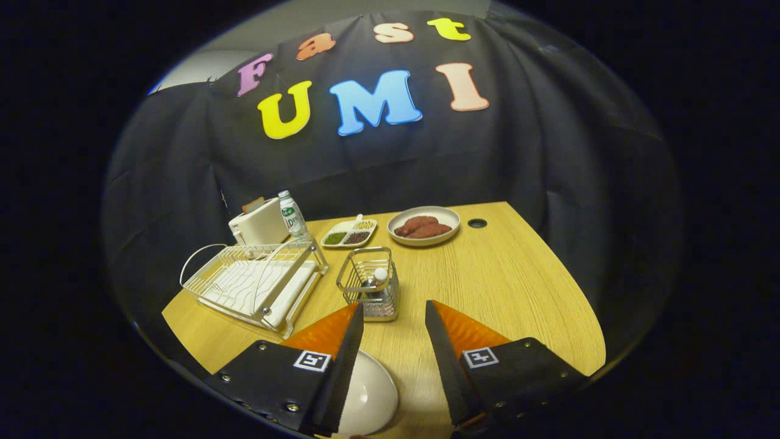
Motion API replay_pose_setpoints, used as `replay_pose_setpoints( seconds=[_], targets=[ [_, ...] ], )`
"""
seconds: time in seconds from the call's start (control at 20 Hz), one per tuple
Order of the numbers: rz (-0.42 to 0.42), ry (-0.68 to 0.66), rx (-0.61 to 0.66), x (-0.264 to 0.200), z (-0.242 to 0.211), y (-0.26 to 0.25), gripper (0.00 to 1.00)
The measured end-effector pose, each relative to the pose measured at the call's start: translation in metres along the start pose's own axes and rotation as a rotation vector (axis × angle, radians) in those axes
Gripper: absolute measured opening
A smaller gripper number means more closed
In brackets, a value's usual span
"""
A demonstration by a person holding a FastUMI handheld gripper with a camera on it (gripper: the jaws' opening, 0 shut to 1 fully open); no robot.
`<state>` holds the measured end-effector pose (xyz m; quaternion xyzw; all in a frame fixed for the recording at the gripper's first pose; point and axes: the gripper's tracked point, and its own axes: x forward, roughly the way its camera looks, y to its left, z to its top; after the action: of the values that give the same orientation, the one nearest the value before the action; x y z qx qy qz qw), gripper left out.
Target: Take the plate from the dish rack, then take the spoon from the basket and place it into the plate.
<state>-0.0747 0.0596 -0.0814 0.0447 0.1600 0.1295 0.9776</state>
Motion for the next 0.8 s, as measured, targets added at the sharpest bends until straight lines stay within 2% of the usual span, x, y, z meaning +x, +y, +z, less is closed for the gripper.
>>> replay_pose_setpoints(
  seconds=[0.25, 0.45, 0.55, 0.7, 0.75, 0.8],
  targets=[
    [-0.001, -0.207, -0.149, 0.025, 0.029, 0.008, 0.64],
    [0.001, -0.232, -0.125, 0.063, 0.026, 0.011, 0.64],
    [-0.034, -0.235, -0.126, 0.082, 0.025, 0.004, 0.64],
    [-0.024, -0.243, -0.128, 0.102, 0.025, 0.01, 0.63],
    [-0.023, -0.219, -0.138, 0.107, 0.02, 0.01, 0.57],
    [-0.043, -0.207, -0.139, 0.105, 0.021, 0.007, 0.39]
  ],
)
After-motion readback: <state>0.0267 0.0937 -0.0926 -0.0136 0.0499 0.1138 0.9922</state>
